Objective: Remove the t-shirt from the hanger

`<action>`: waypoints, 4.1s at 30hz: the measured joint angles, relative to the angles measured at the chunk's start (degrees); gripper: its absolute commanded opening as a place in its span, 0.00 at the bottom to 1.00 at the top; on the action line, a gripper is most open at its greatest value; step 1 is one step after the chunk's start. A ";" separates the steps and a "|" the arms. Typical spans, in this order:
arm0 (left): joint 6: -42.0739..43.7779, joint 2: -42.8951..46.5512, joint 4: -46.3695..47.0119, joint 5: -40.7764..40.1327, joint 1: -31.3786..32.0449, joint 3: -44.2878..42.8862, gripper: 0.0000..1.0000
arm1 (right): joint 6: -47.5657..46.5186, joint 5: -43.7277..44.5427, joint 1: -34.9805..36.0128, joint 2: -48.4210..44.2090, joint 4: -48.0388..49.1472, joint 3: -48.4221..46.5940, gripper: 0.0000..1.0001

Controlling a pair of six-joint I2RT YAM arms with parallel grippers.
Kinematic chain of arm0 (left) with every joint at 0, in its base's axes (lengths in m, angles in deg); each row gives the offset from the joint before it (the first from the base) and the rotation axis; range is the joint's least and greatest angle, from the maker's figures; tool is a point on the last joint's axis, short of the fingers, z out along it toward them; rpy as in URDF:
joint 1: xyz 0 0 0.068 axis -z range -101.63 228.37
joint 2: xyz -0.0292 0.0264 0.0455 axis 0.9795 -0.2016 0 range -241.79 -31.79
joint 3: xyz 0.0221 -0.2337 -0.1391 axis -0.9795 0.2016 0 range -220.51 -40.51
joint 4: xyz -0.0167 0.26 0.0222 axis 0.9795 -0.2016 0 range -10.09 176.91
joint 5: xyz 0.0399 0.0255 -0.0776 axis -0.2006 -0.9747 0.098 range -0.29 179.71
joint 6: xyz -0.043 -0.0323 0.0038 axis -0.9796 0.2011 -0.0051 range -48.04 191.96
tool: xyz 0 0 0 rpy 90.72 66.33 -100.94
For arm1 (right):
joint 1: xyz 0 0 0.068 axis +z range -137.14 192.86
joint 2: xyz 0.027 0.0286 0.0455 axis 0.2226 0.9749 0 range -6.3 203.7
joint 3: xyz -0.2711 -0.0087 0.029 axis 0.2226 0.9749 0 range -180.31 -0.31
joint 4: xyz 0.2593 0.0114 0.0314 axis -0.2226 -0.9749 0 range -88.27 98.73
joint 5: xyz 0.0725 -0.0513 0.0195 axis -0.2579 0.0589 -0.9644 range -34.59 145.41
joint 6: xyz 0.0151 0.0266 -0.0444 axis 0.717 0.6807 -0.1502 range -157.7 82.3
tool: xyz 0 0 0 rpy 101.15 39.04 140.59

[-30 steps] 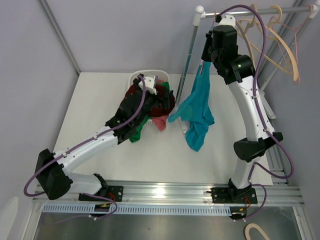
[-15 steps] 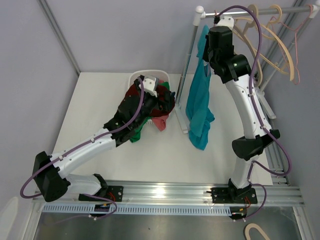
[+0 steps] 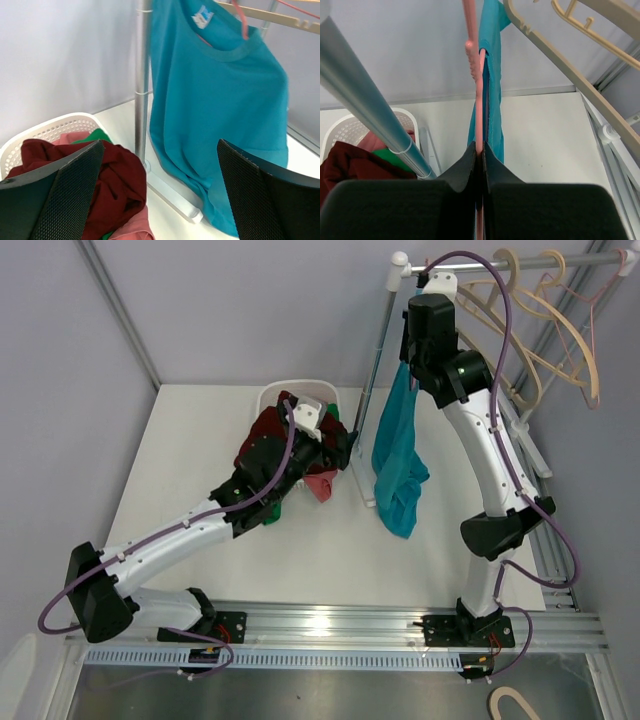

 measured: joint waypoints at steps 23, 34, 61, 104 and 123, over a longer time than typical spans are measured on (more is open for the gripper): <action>7.72 7.04 -0.20 -5.70 19.78 0.00 0.99 | 2.86 6.14 8.92 -19.37 -0.79 16.83 0.00; 9.38 9.73 2.40 -9.60 32.44 5.05 0.99 | 12.00 8.83 8.92 -19.78 -2.38 20.17 0.00; 19.67 -12.70 12.74 -24.13 32.02 -1.22 0.01 | 15.96 10.73 14.32 -19.89 -4.61 15.41 0.00; 3.56 -23.63 2.73 -7.52 6.78 -21.11 0.01 | 16.02 5.16 17.92 -31.74 -11.89 18.71 0.00; 11.91 -18.38 -12.52 -6.58 -0.98 -53.57 0.01 | 5.64 -4.74 0.15 -16.24 -5.77 4.31 0.00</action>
